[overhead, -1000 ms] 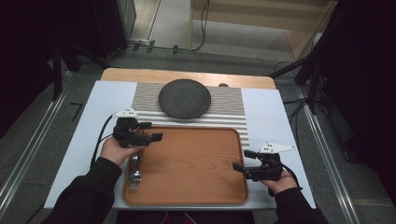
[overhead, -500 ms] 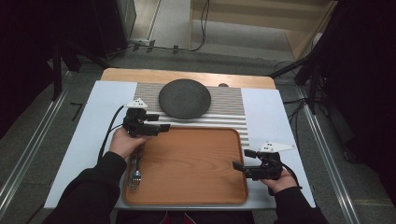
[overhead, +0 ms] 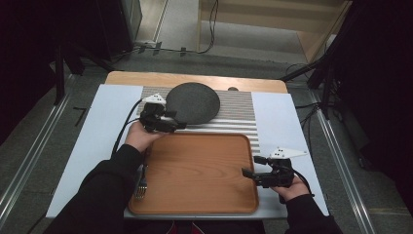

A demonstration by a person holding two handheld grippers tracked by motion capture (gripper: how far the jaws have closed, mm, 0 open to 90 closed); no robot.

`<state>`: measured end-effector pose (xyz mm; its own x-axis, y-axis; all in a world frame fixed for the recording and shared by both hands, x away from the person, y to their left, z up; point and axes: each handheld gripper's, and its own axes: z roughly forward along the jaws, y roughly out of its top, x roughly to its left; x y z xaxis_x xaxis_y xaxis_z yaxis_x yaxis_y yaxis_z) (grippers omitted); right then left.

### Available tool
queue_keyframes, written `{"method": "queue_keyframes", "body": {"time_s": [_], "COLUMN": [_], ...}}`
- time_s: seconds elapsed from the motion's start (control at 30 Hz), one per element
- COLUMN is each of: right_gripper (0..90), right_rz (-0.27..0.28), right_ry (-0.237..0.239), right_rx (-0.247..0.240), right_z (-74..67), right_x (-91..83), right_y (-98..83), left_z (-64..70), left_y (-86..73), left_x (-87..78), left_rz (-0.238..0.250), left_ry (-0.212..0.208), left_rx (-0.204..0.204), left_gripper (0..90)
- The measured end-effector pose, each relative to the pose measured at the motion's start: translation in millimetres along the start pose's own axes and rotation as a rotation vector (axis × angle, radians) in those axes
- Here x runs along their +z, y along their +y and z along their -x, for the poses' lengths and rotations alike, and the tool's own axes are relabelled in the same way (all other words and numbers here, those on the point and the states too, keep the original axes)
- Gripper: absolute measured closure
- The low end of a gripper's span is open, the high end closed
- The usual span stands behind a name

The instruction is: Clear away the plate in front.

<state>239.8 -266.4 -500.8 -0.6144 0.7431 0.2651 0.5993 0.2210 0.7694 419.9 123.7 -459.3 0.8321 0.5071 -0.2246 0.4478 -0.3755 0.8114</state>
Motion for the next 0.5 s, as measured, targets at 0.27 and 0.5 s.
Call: {"method": "queue_keyframes", "body": {"time_s": [0.27, 0.5], "right_gripper": [20.9, 20.9], "right_rz": [0.001, 0.005], "right_ry": [0.0, 0.003], "right_rx": [0.001, 0.004], "right_z": [0.5, 1.4], "right_x": [-0.7, -0.8], "right_y": [-0.1, -0.3], "left_z": [-3.7, -6.6], "left_y": [13.4, 24.3], "left_x": [13.5, 27.1], "left_rz": [-0.009, -0.004], "left_ry": [-0.032, -0.032], "left_rx": [0.036, 0.059], "left_gripper": [25.7, 27.3]}}
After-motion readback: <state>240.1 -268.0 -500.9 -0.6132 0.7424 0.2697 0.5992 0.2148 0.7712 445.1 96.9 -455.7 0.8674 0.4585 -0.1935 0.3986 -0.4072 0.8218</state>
